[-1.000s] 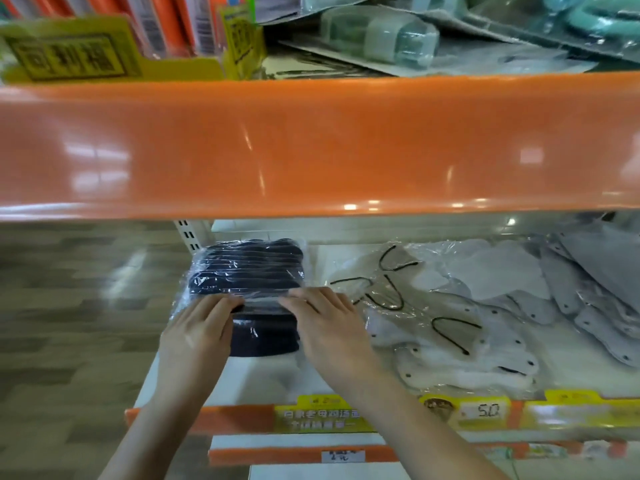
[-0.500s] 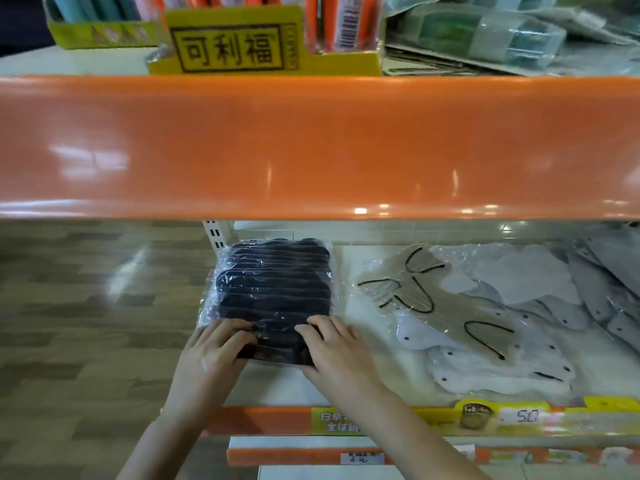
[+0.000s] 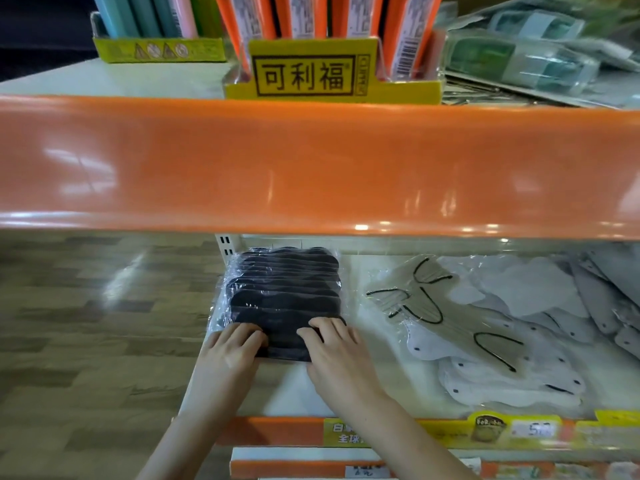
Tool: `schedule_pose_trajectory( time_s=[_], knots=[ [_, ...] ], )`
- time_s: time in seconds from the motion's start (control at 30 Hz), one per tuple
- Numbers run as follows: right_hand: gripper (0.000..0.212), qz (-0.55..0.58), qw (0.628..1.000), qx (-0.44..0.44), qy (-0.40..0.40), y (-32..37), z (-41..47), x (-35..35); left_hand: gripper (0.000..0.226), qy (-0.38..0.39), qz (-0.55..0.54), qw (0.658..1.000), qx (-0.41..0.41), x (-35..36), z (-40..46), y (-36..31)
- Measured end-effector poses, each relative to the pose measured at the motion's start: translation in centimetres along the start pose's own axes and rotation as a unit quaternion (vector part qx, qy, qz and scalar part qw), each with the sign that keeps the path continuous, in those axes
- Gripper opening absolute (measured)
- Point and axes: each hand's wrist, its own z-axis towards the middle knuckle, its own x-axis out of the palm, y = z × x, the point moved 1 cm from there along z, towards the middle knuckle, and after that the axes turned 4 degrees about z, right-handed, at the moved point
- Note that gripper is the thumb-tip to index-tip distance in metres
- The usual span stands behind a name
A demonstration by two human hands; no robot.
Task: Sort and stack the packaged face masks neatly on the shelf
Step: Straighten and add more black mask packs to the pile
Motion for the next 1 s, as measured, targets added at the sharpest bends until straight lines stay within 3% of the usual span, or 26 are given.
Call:
schedule_pose_trajectory(
  time_s=[0.23, 0.47, 0.77, 1.0],
  knots=[
    [0.042, 0.023, 1.000, -0.016, -0.006, -0.3, -0.3, 0.4, 0.028, -0.001, 0.013, 0.998, -0.054, -0.3, 0.4, -0.7],
    [0.038, 0.037, 0.998, -0.023, -0.044, -0.5, 0.6, -0.2, 0.031, -0.047, 0.030, 0.996, -0.073, -0.9, 0.7, -0.9],
    [0.023, 0.024, 1.000, -0.007, -0.014, -0.3, -0.9, 1.1, 0.056, 0.060, 0.009, 0.993, -0.101, -1.2, 0.4, -2.2],
    [0.028, 0.056, 0.998, 0.001, 0.001, -0.5, -1.1, 1.1, 0.043, 0.039, -0.002, 0.994, -0.098, -1.6, 1.3, -5.6]
  ],
)
